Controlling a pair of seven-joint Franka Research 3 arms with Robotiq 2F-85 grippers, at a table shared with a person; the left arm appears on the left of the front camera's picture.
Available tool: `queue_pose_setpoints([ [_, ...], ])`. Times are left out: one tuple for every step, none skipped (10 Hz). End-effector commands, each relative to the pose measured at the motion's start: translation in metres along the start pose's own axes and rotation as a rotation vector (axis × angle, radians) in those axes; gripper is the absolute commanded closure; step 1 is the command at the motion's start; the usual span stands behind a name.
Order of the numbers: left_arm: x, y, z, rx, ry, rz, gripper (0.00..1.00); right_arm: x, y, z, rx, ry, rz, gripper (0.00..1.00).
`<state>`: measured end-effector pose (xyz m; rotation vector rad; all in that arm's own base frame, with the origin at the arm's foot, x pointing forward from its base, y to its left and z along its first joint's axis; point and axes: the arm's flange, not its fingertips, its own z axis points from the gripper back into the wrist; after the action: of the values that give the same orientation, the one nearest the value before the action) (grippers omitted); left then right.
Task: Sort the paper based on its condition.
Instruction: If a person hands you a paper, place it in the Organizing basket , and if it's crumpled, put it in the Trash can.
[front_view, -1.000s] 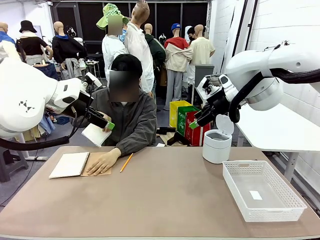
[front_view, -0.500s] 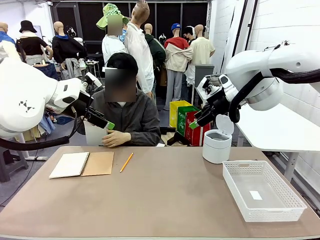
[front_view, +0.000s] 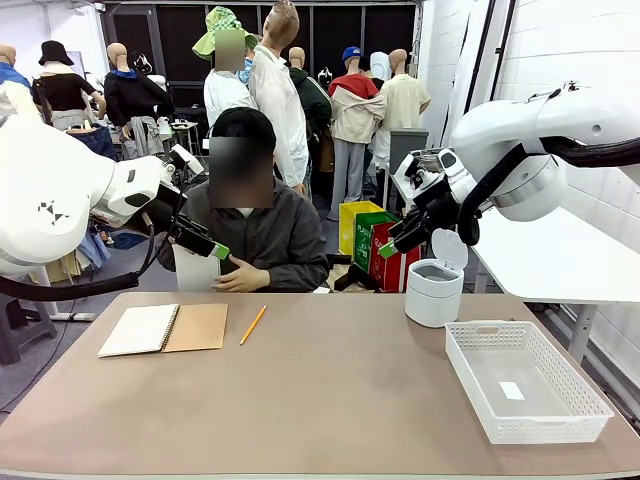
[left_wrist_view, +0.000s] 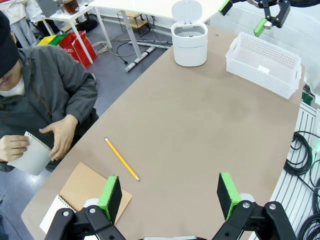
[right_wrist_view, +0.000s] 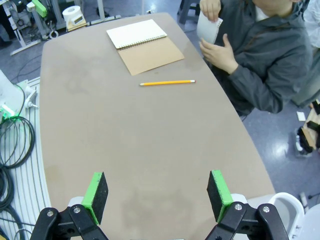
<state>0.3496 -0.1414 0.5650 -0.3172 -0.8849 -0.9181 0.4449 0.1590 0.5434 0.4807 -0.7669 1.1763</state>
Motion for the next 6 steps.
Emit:
queue_pose_setpoints([
  [-0.001,0.0004,0.0,-0.006,0.003,0.011,0.0,0.0007,0.0004,-0.0007,-0.009,-0.019,-0.006,0.0],
  [-0.001,0.0004,0.0,-0.006,0.003,0.011,0.0,0.0007,0.0004,-0.0007,-0.009,-0.019,-0.006,0.0],
  [-0.001,0.0004,0.0,-0.006,0.003,0.011,0.0,0.0007,0.0004,-0.0007,-0.009,-0.019,-0.006,0.0],
  [-0.001,0.0004,0.0,-0.006,0.003,0.011,0.0,0.0007,0.0004,-0.0007,-0.009,-0.019,-0.006,0.0],
  [-0.001,0.0004,0.0,-0.006,0.003,0.011,0.0,0.0007,0.0004,-0.0007,-0.009,-0.019,-0.006,0.0],
  [-0.001,0.0004,0.0,-0.006,0.003,0.011,0.0,0.0007,0.0004,-0.0007,-0.009,-0.019,-0.006,0.0],
])
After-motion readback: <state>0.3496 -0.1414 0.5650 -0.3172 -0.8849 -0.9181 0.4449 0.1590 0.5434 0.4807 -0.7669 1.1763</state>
